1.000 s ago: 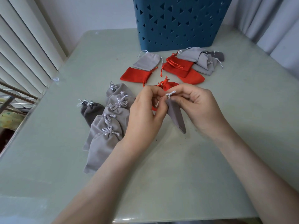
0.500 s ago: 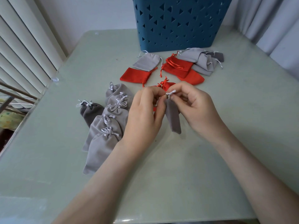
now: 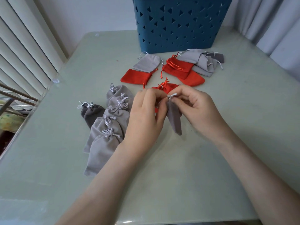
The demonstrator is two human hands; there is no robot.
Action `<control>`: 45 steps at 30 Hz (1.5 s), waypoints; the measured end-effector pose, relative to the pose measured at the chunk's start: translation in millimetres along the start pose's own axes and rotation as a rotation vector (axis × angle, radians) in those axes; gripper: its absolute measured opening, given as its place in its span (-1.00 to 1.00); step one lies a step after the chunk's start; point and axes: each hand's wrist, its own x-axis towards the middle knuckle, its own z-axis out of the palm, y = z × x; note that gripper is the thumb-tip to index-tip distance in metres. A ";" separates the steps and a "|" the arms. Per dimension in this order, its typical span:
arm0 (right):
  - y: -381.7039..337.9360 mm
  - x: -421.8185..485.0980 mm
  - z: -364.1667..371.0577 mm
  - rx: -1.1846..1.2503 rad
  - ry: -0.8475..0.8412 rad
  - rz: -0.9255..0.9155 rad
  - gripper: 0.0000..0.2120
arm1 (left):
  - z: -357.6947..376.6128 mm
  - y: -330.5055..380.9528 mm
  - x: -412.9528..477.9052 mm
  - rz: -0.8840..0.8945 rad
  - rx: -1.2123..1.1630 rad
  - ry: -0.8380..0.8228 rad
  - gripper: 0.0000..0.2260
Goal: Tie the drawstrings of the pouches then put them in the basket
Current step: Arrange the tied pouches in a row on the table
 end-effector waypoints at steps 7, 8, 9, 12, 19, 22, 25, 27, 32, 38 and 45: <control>1.3 1.2 1.5 0.045 -0.014 -0.003 -0.88 | -2.2 -0.6 0.9 -0.027 -0.016 -0.018 -0.89; 1.3 1.5 1.3 0.065 -0.019 0.004 -0.89 | -2.3 -0.7 1.2 -0.027 -0.018 -0.016 -0.89; 1.1 1.8 1.1 0.091 -0.027 0.013 -0.89 | -2.3 -0.8 1.4 -0.026 -0.020 -0.014 -0.89; 1.2 1.9 0.4 0.136 -0.049 0.032 -0.84 | -2.6 -1.6 1.4 -0.024 -0.017 -0.017 -0.90; 1.8 1.4 2.1 0.082 -0.026 0.037 -0.92 | -3.0 -3.1 1.3 -0.033 -0.035 -0.062 -0.90; 0.1 1.4 3.0 0.116 -0.017 0.012 -0.87 | -2.0 -1.8 -0.7 -0.113 -0.028 0.016 -0.88; -2.1 1.6 4.2 0.152 -0.013 -0.008 -0.87 | -2.0 -1.8 0.2 -0.140 0.095 0.167 -0.81; -2.7 1.1 5.2 0.159 -0.021 -0.009 -0.88 | -1.3 -0.9 0.2 -0.122 0.191 0.208 -0.79; -4.2 0.3 6.6 0.193 -0.013 -0.011 -0.87 | 0.1 -2.0 -1.0 0.034 0.292 0.156 -0.83; -1.2 0.6 7.4 0.156 0.022 0.034 -0.91 | -5.7 -6.8 2.2 0.198 0.437 0.062 -0.88; -1.7 -0.5 7.5 0.053 0.078 0.051 -0.85 | -4.6 -8.4 1.0 0.221 0.509 0.012 -0.92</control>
